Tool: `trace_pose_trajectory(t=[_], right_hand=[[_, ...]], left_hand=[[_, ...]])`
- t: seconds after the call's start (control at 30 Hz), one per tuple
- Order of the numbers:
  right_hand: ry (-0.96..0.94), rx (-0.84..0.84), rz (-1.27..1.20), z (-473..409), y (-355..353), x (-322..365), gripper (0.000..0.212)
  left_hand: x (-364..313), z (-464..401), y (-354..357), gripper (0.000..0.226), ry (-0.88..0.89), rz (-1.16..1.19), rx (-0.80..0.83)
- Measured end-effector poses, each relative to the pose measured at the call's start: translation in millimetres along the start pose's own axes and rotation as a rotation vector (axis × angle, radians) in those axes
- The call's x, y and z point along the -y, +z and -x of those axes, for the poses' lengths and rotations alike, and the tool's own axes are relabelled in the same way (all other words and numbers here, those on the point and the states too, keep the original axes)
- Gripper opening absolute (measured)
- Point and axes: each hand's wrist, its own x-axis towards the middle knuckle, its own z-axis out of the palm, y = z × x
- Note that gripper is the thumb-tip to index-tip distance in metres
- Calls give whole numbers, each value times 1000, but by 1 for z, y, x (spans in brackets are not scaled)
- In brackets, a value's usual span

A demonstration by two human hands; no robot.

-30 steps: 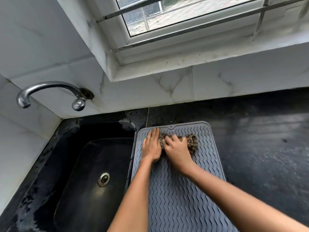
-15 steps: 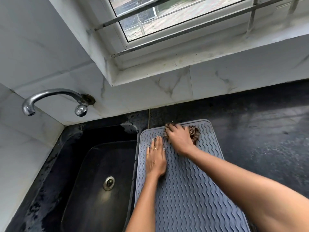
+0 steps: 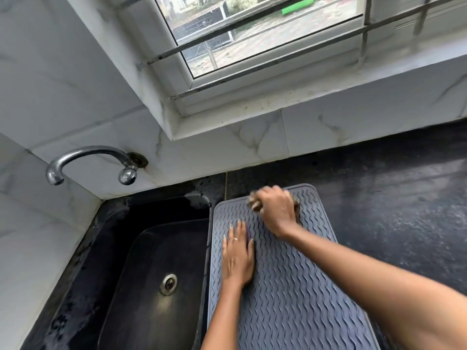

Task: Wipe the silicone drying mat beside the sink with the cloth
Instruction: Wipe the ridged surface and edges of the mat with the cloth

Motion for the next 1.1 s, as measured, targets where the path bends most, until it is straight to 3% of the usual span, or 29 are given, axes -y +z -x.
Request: trace_pose_trajectory(t=[0.07, 0.13, 0.2, 0.33, 0.5, 0.63, 0.73, 0.83, 0.97, 1.1], right_hand=[[-67, 197, 137, -18, 11, -7, 46], [-114, 284, 259, -12, 25, -12, 48], [-148, 187, 339, 15, 36, -12, 36], [-256, 12, 128, 89, 29, -4, 6], [-317, 2, -32, 143, -5, 5, 29], [-151, -135, -183, 89, -18, 0, 11], [-104, 78, 41, 29, -7, -3, 49], [-84, 320, 200, 19, 12, -1, 47], [-126, 158, 166, 98, 17, 11, 16], [-267, 115, 57, 168, -2, 17, 27]], left_hand=[[2, 20, 6, 83, -10, -2, -28], [4, 22, 9, 78, -27, -4, -58], [3, 18, 10, 74, -35, -15, -89], [3, 17, 12, 76, -43, -31, -78], [1, 18, 6, 81, -46, -55, -19], [1, 34, 11, 80, -61, 28, -50], [0, 54, 17, 76, -73, 39, -93], [-1, 56, 16, 71, -76, -3, -98], [-3, 52, 17, 61, -93, -60, -84], [-1, 50, 15, 59, -92, -79, -48]])
